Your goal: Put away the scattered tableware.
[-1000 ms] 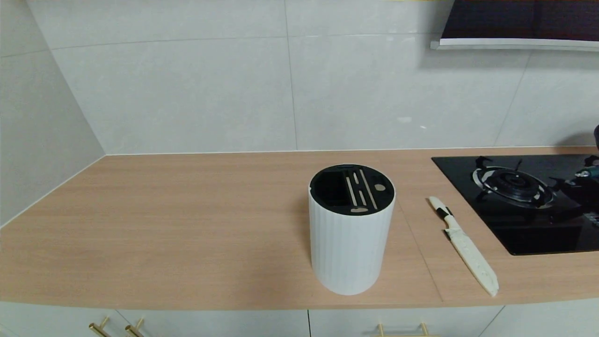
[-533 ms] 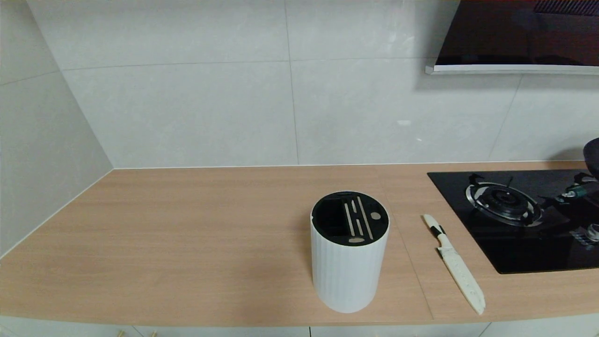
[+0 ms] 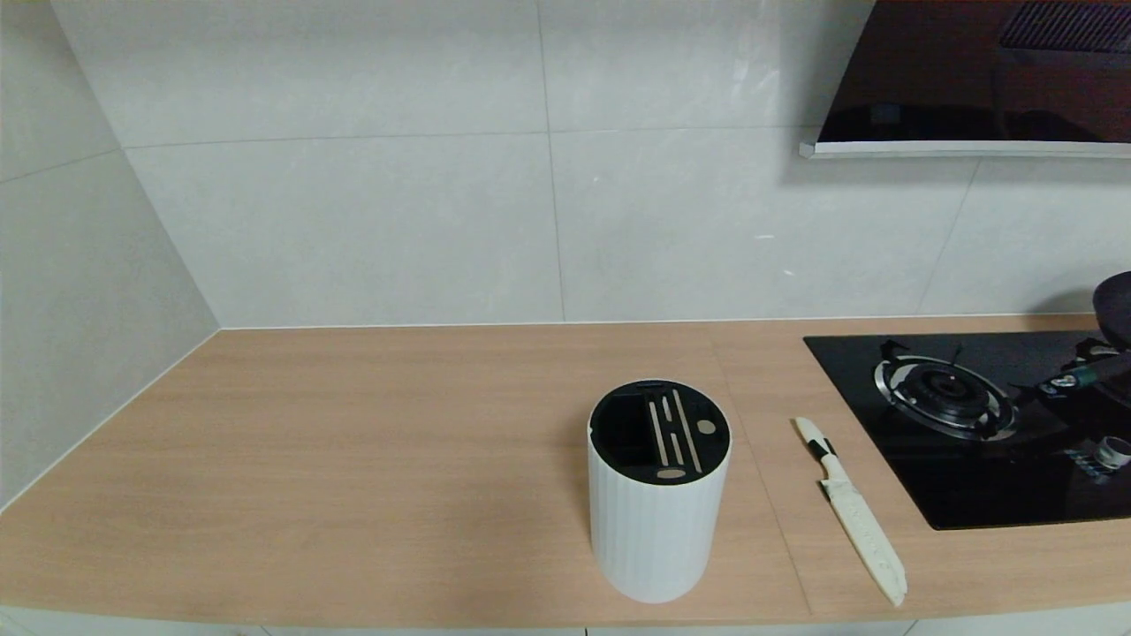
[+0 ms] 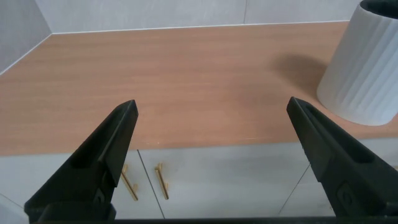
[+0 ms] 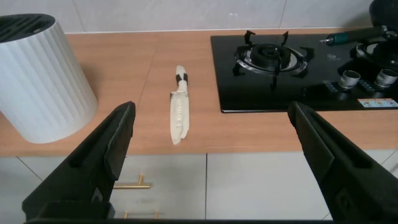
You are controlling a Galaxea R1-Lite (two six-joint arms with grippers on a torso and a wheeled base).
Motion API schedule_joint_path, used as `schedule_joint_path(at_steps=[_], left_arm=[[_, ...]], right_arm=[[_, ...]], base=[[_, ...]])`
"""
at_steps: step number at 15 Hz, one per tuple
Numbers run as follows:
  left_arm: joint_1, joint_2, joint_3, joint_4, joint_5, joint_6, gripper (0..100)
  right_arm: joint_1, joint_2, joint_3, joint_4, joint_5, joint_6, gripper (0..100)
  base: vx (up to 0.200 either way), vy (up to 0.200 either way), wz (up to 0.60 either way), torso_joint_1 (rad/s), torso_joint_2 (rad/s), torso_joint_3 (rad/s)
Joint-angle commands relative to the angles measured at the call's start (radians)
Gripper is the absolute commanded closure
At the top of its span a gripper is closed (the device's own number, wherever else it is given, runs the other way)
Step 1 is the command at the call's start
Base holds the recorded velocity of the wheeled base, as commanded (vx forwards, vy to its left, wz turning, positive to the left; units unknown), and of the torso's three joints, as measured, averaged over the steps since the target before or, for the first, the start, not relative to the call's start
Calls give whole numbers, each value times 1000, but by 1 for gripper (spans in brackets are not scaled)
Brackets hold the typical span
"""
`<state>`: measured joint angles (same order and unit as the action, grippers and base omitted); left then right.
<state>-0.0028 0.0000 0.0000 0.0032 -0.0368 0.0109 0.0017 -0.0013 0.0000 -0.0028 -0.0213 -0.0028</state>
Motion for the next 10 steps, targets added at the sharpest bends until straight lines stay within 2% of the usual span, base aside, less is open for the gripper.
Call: schedule_joint_path(at_steps=[1,10], left_arm=[[1,0,0,0,0,0,0],[0,0,0,0,0,0,0]], right_arm=[[0,1,0,0,0,0,0],[0,1,0,0,0,-5,0]], base=[[0,0,0,0,0,0],[0,0,0,0,0,0]])
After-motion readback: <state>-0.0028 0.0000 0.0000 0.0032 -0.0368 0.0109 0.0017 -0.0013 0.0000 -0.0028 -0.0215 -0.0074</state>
